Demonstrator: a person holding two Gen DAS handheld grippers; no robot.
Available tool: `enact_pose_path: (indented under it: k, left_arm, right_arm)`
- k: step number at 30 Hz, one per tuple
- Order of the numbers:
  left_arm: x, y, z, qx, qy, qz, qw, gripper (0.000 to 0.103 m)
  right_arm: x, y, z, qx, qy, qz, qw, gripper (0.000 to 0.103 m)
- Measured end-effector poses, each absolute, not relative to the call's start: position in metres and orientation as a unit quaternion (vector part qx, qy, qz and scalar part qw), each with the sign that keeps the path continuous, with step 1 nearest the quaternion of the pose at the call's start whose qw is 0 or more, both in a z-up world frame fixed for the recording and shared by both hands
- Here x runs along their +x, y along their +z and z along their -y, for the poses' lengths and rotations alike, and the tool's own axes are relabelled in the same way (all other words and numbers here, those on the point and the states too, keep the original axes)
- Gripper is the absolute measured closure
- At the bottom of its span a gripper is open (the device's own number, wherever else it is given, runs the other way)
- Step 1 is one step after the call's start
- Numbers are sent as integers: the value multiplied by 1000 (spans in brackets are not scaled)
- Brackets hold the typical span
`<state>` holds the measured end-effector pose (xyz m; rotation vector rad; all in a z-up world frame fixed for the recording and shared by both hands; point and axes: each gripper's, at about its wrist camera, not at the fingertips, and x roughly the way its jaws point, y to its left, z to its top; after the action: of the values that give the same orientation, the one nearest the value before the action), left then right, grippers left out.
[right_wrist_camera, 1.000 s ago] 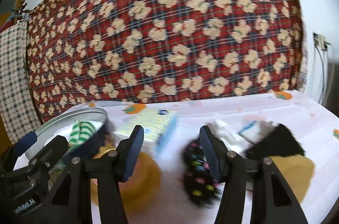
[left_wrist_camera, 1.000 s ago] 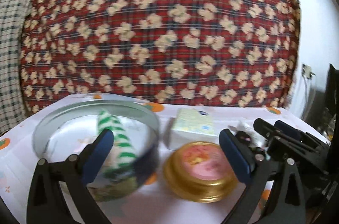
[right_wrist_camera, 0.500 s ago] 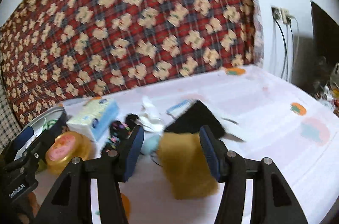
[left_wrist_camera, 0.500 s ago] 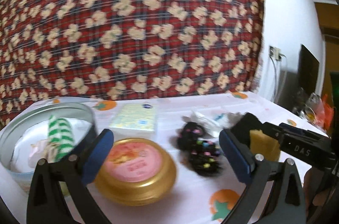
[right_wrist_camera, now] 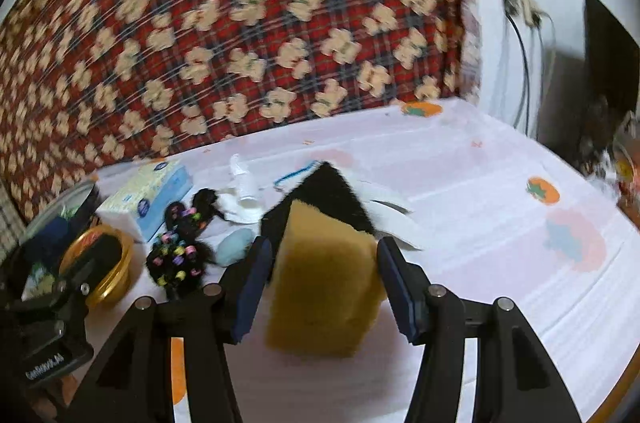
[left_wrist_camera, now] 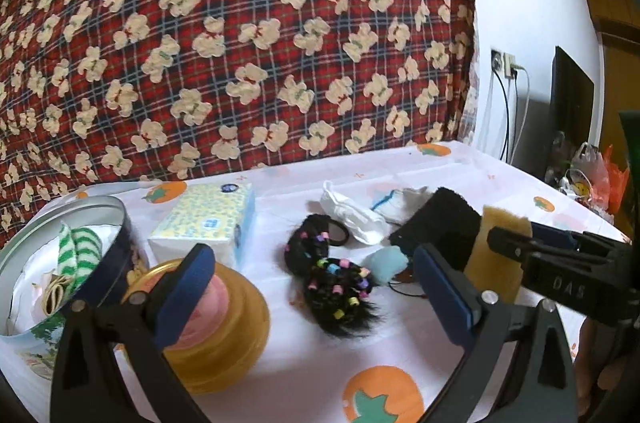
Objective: Organize soft objects
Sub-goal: 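Grasp the yellow sponge with the right gripper while the left gripper approaches the beaded hair tie, then lift the sponge with the right gripper while the left gripper grasps the black beaded hair tie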
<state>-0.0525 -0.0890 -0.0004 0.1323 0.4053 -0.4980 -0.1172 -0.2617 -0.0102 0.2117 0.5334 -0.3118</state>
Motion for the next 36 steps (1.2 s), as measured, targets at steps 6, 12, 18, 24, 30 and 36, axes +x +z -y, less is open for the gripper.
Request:
enact_pose_path:
  k: [6,12,18,24,30,36]
  left_arm:
    - [-47,-4,112,85,-248,-219,940,2]
    - [-29,-13,132,95,-227,-264,933,2]
    - [-5,-28,143,96,-214,-332,914,21]
    - [2,-35,144,93,-224,-362,900,48]
    - [3,-29,134,60,-242,-356,901,67]
    - [-12,-16,123,33,-267,-304,914,71]
  right_arm:
    - [-114,-18,291,152,-162,-282,934,46]
    - [-112,-21,303,164,-155,-290,930,46]
    - [-117,-24,309,187,-127,-282,932,56]
    - [-137,-22,321,256,-77,-218,939,56]
    - [-141,-12,314,244,-78,-188,948,56]
    - [-146,-9,312,236,-97,-175,951,56]
